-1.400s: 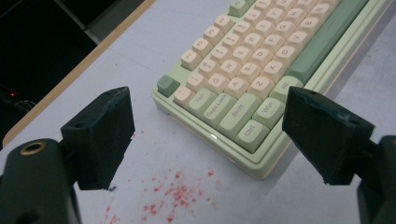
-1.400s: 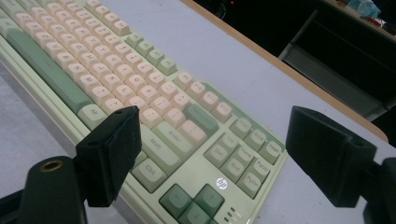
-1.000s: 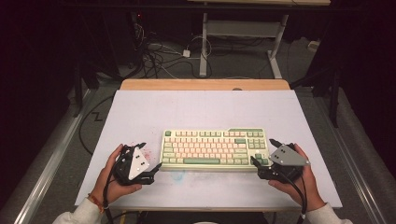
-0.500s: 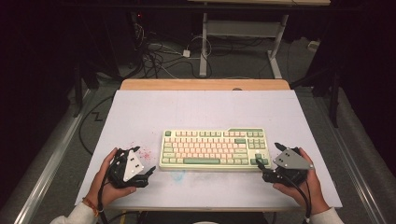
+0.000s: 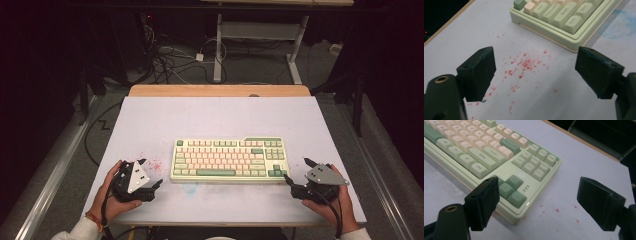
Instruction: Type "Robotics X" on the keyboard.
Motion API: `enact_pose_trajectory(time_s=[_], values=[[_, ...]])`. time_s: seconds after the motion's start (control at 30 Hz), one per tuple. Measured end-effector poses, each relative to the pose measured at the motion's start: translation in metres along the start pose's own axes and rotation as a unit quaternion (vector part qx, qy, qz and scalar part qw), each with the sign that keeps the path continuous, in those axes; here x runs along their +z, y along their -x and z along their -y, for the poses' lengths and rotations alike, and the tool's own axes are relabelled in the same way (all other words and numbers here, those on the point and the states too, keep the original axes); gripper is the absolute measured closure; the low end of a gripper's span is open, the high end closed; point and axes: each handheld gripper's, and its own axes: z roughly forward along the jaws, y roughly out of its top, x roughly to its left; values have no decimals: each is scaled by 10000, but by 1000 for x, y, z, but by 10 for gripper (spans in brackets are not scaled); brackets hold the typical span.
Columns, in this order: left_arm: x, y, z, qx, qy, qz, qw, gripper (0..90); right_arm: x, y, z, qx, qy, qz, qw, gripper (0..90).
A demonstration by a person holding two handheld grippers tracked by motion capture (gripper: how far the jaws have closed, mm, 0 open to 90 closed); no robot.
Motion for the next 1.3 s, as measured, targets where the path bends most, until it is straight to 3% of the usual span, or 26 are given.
enact_pose_trajectory(time_s=[0.2,0.3,0.4,0.6,1.3], values=[[6,-2,6,-11,-126,113,9999,160,1,1,12,130,-101,38,9999,191],[8,-2,10,-126,-151,161,9997,160,2,1,17,174,-151,25,9997,191],[9,2,13,-60,-251,209,9994,160,3,1,18,178,-161,-13,9997,192],[8,4,13,-117,-207,184,9995,160,3,0,18,144,-95,-36,9998,192],[8,5,12,-12,-156,212,9997,160,-1,-4,15,55,-57,-11,10000,191]])
